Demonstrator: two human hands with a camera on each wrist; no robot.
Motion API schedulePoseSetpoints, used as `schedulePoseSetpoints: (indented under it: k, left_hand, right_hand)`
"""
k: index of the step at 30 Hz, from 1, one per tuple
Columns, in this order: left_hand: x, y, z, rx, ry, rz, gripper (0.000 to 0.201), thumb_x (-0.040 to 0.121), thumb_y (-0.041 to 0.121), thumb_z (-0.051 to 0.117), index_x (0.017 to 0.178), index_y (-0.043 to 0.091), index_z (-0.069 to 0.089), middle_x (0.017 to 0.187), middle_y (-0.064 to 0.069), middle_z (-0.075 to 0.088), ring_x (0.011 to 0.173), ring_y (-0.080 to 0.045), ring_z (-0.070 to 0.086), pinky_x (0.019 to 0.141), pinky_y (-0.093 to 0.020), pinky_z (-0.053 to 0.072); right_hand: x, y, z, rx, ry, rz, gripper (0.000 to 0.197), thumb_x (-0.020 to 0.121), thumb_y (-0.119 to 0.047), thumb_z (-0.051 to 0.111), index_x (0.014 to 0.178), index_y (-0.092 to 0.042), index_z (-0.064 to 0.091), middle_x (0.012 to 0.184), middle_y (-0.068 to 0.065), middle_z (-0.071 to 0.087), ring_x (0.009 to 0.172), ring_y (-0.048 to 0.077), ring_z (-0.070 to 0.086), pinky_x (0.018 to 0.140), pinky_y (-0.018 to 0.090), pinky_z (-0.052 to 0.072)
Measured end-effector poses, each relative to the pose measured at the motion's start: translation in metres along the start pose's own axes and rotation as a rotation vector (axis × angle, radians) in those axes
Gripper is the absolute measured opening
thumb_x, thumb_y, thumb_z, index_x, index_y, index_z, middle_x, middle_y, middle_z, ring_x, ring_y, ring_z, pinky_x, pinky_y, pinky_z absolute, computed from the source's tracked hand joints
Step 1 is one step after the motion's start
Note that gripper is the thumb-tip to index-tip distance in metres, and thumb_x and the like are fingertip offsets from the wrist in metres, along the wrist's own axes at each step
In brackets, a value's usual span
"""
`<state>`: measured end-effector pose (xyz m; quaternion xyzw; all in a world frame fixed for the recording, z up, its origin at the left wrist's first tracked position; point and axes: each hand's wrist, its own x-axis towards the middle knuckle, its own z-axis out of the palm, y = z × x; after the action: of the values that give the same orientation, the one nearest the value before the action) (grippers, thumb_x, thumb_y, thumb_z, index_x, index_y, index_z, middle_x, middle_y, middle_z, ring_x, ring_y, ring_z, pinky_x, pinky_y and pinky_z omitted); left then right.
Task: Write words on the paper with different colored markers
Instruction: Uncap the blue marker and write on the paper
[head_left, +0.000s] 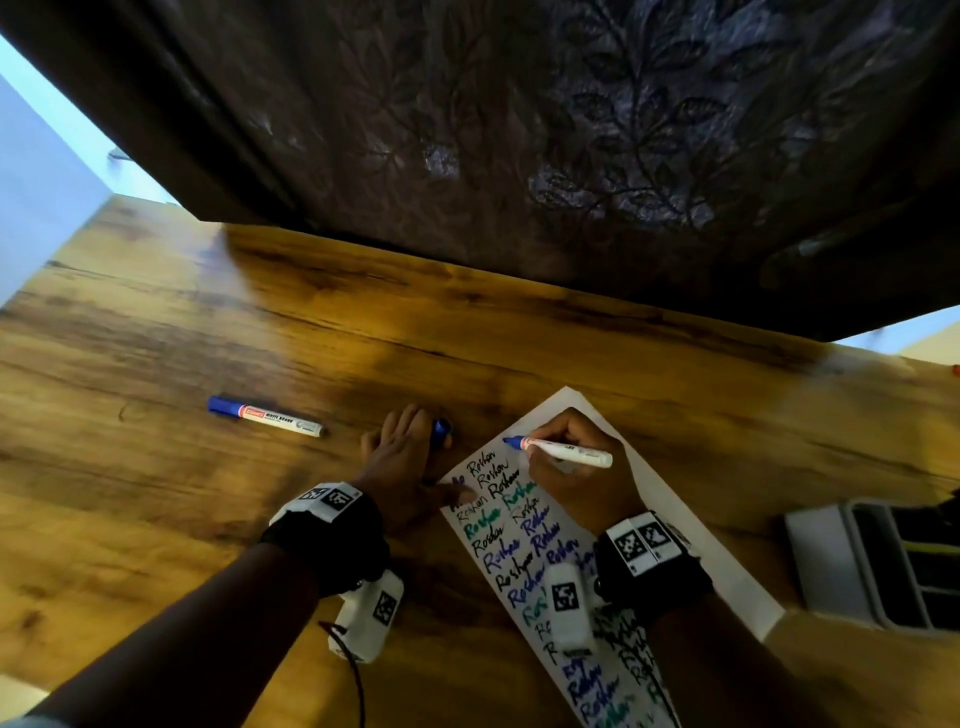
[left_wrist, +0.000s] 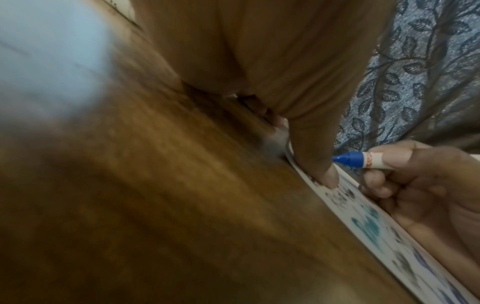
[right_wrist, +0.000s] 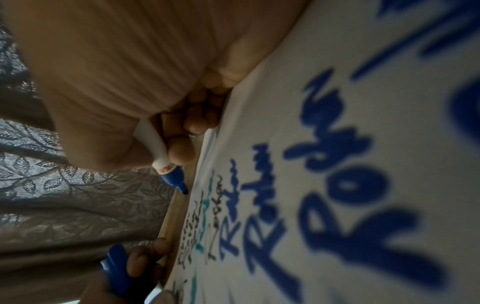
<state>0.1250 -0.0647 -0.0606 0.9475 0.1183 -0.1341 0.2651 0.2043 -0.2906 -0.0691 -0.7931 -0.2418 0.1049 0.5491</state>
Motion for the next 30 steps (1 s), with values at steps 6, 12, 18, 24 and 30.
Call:
schedulePoseSetpoints:
  k: [6,12,18,24,30]
  left_hand:
    - [0.0003,-0.0013,-0.0004,-0.02,-0.004,0.011,0.066,0.06,0.066,0.075,0.102,0.031,0.039,0.122,0.011,0.037,0.115,-0.012,0.031,0.092,-0.036,0.023]
    - [0.0011,-0.0029,0.0004,-0.021,0.007,0.011,0.064,0.057,0.068,0.074,0.096,0.033,0.038,0.118,0.011,0.039,0.111,-0.013,0.034,0.091,-0.04,0.028]
    - [0.0001,-0.0016,-0.0015,-0.022,-0.017,0.012,0.063,0.059,0.068,0.074,0.097,0.033,0.037,0.12,0.011,0.037,0.114,-0.012,0.032,0.094,-0.038,0.026]
    - [0.0003,-0.0014,-0.0013,-0.008,-0.017,0.007,0.065,0.058,0.071,0.072,0.099,0.034,0.038,0.119,0.011,0.038,0.113,-0.012,0.032,0.093,-0.04,0.028]
    - [0.0014,-0.0021,-0.0012,0.005,-0.036,-0.006,0.069,0.054,0.076,0.067,0.1,0.034,0.037,0.119,0.01,0.038,0.114,-0.013,0.033,0.094,-0.041,0.028]
  right_hand:
    - [0.0008,-0.0007,0.0016,-0.053,0.006,-0.022,0.011,0.08,-0.014,0.073,0.086,-0.009,0.066,0.082,-0.003,0.072,0.074,0.005,0.066,0.061,0.012,0.05]
    - [0.0024,0.0018,0.0033,-0.082,-0.004,-0.04,0.009,0.081,-0.014,0.074,0.084,-0.012,0.065,0.08,-0.004,0.071,0.071,0.006,0.066,0.059,0.017,0.052]
    - [0.0005,0.0034,0.0023,-0.071,0.018,0.004,0.01,0.081,-0.013,0.075,0.083,-0.013,0.065,0.077,-0.005,0.069,0.068,0.006,0.064,0.057,0.017,0.051]
    - [0.0022,0.0025,0.0024,-0.06,0.009,-0.02,0.009,0.082,-0.013,0.073,0.084,-0.013,0.064,0.078,-0.004,0.069,0.069,0.006,0.064,0.058,0.022,0.053]
    - [0.0001,0.0019,0.002,-0.071,0.012,-0.024,0.012,0.078,-0.01,0.075,0.081,-0.013,0.063,0.076,-0.007,0.067,0.068,0.004,0.063,0.057,0.013,0.048]
